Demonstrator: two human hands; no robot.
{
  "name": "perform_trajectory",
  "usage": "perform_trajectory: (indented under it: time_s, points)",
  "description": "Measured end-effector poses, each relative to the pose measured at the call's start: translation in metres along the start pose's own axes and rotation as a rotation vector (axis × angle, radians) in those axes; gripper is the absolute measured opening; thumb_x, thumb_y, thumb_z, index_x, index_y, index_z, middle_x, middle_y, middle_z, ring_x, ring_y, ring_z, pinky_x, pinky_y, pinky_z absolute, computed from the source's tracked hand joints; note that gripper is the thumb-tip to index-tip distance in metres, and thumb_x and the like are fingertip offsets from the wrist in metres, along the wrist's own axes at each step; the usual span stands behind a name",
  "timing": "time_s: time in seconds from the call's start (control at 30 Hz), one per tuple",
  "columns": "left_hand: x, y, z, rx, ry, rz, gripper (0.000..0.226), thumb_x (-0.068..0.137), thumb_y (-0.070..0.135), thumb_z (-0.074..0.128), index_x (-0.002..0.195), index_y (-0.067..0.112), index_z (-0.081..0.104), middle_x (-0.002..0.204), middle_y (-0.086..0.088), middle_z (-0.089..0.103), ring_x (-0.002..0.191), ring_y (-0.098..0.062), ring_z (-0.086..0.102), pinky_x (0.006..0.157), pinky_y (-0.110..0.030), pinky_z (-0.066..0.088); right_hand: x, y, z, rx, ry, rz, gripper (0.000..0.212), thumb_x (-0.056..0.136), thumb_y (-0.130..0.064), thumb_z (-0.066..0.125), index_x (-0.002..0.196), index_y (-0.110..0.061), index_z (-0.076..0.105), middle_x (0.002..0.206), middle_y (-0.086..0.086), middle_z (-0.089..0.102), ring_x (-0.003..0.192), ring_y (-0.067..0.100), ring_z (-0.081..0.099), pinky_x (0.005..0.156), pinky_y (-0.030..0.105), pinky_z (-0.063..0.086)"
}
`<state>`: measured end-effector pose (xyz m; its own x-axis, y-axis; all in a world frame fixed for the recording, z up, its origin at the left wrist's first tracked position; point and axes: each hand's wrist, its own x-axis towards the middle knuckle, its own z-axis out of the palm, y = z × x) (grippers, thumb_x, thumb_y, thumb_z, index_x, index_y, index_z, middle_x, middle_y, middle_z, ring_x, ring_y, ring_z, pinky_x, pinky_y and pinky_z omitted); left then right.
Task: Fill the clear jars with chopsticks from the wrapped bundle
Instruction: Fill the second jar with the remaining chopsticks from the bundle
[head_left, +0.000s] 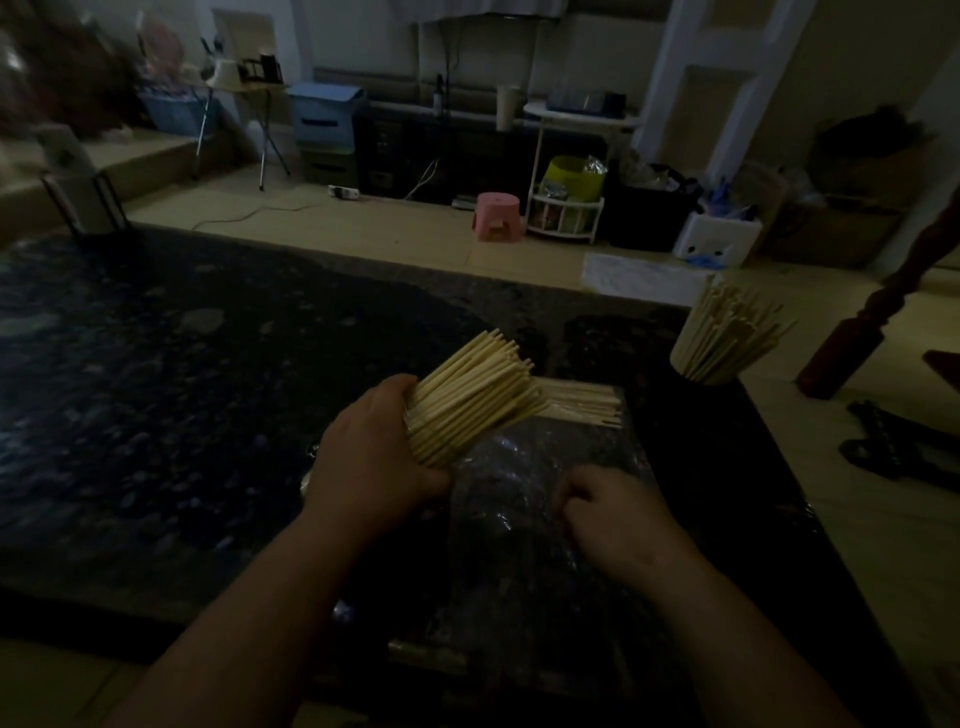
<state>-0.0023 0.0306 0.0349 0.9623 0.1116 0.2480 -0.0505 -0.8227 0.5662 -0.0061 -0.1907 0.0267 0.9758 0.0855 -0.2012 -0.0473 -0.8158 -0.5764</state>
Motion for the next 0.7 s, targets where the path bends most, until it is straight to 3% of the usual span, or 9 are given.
perform_trajectory:
  time_s: [0.1, 0.27, 0.33, 0.4, 0.47, 0.6, 0.7]
  points:
    - [0.002, -0.001, -0.001, -0.019, 0.010, -0.020, 0.093, 0.053, 0.036, 0.087, 0.134, 0.023, 0.045, 0.119, 0.001, 0.056, 0.105, -0.018, 0.054, 0.083, -0.029, 0.041, -0.002, -0.001, 0.004, -0.168, -0.053, -0.029, 0.018, 0.087, -0.019, 0.050, 0.081, -0.021, 0.067, 0.096, 0.005, 0.069, 0.093, 0.022, 0.063, 0.071, 0.025, 0.044]
    - [0.004, -0.002, 0.000, -0.044, 0.025, -0.032, 0.091, 0.052, 0.043, 0.085, 0.132, 0.024, 0.046, 0.116, 0.002, 0.056, 0.103, -0.019, 0.055, 0.086, -0.034, 0.045, 0.000, 0.007, 0.020, -0.199, -0.154, -0.032, 0.026, 0.088, -0.021, 0.050, 0.101, -0.023, 0.072, 0.107, 0.002, 0.069, 0.100, 0.021, 0.063, 0.081, 0.025, 0.048]
    - [0.005, -0.003, 0.000, -0.048, 0.023, -0.048, 0.094, 0.052, 0.042, 0.085, 0.134, 0.023, 0.045, 0.119, 0.001, 0.056, 0.106, -0.020, 0.055, 0.088, -0.035, 0.046, 0.002, 0.014, 0.036, -0.164, -0.135, -0.049, 0.039, 0.090, -0.019, 0.046, 0.124, -0.029, 0.062, 0.128, -0.001, 0.060, 0.116, 0.019, 0.056, 0.096, 0.025, 0.044]
    - [0.007, -0.004, 0.000, -0.051, 0.034, -0.051, 0.094, 0.052, 0.040, 0.086, 0.135, 0.022, 0.045, 0.121, -0.001, 0.057, 0.107, -0.021, 0.055, 0.089, -0.035, 0.045, 0.002, 0.019, 0.055, -0.093, -0.083, -0.078, 0.054, 0.095, -0.018, 0.044, 0.148, -0.024, 0.035, 0.154, 0.000, 0.034, 0.139, 0.015, 0.033, 0.115, 0.024, 0.024]
    - [0.009, -0.005, 0.000, -0.058, 0.039, -0.057, 0.094, 0.053, 0.038, 0.086, 0.136, 0.021, 0.045, 0.121, -0.002, 0.057, 0.107, -0.021, 0.055, 0.089, -0.035, 0.045, 0.004, 0.021, 0.073, -0.060, -0.007, -0.081, 0.059, 0.100, -0.024, 0.044, 0.154, -0.022, 0.019, 0.161, -0.002, 0.015, 0.146, 0.012, 0.016, 0.119, 0.025, 0.011]
    - [0.014, -0.006, 0.001, -0.077, 0.056, -0.080, 0.095, 0.054, 0.037, 0.087, 0.137, 0.021, 0.043, 0.121, -0.003, 0.057, 0.107, -0.022, 0.055, 0.089, -0.035, 0.047, 0.021, 0.024, 0.091, 0.022, 0.100, -0.018, 0.062, 0.101, -0.038, 0.041, 0.154, -0.020, 0.016, 0.162, -0.001, 0.011, 0.148, 0.014, 0.011, 0.121, 0.031, 0.011]
    - [0.018, -0.006, 0.003, -0.097, 0.059, -0.084, 0.097, 0.053, 0.038, 0.087, 0.137, 0.021, 0.043, 0.122, -0.003, 0.057, 0.108, -0.021, 0.055, 0.090, -0.037, 0.047, 0.045, 0.025, 0.090, -0.072, 0.135, -0.008, 0.065, 0.101, -0.038, 0.039, 0.155, -0.018, 0.008, 0.162, 0.003, 0.005, 0.149, 0.019, 0.006, 0.121, 0.038, 0.011]
